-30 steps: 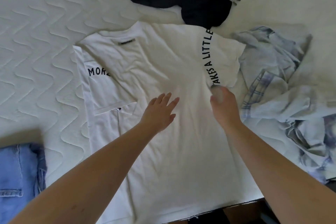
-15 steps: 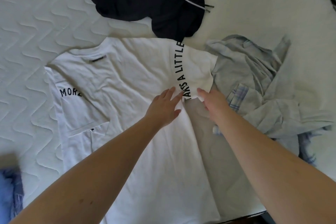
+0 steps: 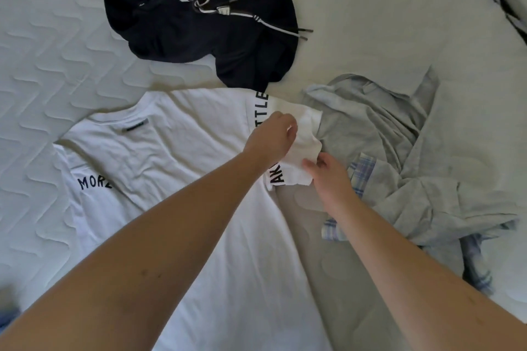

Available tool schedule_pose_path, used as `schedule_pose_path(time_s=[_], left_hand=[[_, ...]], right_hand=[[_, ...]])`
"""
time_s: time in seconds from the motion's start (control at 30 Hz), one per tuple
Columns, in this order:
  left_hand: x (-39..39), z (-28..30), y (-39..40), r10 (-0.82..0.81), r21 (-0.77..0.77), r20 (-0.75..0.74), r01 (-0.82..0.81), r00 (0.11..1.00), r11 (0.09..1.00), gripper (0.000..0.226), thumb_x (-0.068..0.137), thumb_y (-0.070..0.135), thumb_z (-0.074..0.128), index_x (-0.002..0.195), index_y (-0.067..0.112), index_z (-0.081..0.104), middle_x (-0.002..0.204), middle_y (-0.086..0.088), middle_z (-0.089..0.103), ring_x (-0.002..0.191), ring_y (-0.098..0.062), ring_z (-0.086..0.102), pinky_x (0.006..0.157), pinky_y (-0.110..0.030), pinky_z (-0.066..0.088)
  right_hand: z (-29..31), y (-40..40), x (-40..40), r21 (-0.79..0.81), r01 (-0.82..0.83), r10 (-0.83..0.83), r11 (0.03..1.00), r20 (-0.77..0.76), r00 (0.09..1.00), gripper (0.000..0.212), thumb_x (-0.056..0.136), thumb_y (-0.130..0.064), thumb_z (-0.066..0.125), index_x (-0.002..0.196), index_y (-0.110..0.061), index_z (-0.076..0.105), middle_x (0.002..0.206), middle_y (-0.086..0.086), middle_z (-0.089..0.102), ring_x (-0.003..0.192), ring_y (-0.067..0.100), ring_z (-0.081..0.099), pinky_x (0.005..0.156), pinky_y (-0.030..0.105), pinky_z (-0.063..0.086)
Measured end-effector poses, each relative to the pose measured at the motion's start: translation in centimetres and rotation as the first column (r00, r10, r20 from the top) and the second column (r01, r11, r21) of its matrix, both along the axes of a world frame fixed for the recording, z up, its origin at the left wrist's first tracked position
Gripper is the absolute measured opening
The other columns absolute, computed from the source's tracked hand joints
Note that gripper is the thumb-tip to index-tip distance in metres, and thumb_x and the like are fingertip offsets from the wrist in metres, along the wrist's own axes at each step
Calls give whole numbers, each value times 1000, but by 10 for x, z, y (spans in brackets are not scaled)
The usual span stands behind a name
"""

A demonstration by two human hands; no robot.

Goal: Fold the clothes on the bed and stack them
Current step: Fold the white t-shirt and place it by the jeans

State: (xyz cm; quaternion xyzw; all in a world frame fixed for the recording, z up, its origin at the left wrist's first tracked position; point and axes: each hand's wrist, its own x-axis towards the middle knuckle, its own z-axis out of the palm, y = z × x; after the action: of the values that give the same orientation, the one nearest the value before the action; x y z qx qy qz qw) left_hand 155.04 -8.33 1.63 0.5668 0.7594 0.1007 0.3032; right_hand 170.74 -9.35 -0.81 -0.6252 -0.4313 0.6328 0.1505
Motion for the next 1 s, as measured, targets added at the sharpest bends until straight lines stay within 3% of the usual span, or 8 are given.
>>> schedule_pose_path(time_s=[0.2,0.33,0.47,0.63,0.77,0.87,0.93,1.0], left_hand=[[28,-7,62,94,-227,40,-82,995,970,47,98,51,49,77,9,52,74,-4,57,76,-22,56,70,-33,43],[31,-6,72,128,-152,68,-116,990,981,23,91,29,64,94,7,59,78,-5,54,82,-21,55,68,-28,39],[23,12,75,1,-89,39,3,999,996,15,88,16,60,101,18,65,78,7,52,76,-17,53,65,-27,44],[7,40,75,-184,-47,-91,180,979,983,30,89,11,47,89,28,72,82,6,60,64,-12,52,50,-21,34],[1,55,71,-214,-57,68,218,974,974,39,86,3,42,73,27,70,79,0,64,47,-8,44,44,-18,34],[-3,59,66,-179,-66,187,195,966,979,37,87,0,41,73,22,67,59,11,56,40,-4,41,45,-17,33],[-6,59,61,-129,-69,264,152,956,986,34,87,0,41,78,20,67,54,18,55,42,1,43,45,-12,34],[-8,57,58,-51,-90,302,82,952,993,31,90,5,41,86,22,67,52,18,55,43,2,47,45,-11,36]], right_hand=[[5,-12,5,307,-326,256,894,249,934,6,93,-24,58,88,-22,58,70,-13,57,66,-1,54,56,12,35],[0,-24,13,274,-518,434,810,313,845,20,92,-32,60,100,-14,59,87,-3,63,84,12,55,77,29,43],[-4,-29,18,269,-697,504,664,527,684,22,94,-39,57,88,-17,54,74,-2,56,84,25,53,78,36,40],[-3,-31,14,239,-333,265,912,278,923,36,101,-45,40,74,-25,52,59,-4,54,62,18,58,58,32,37],[-3,-16,6,125,60,-65,990,35,997,22,101,-31,47,120,-26,57,99,-2,67,63,8,60,50,20,44],[-2,-1,-2,79,-43,48,996,-52,997,44,94,-32,54,136,-37,44,119,-16,62,63,-1,55,53,19,45],[0,9,-7,143,-193,198,971,-20,980,48,86,-30,57,131,-40,46,108,-23,60,66,-2,53,60,20,43],[1,20,-14,185,-344,332,921,92,939,22,86,-23,59,106,-30,56,86,-20,58,67,5,54,52,14,34]])
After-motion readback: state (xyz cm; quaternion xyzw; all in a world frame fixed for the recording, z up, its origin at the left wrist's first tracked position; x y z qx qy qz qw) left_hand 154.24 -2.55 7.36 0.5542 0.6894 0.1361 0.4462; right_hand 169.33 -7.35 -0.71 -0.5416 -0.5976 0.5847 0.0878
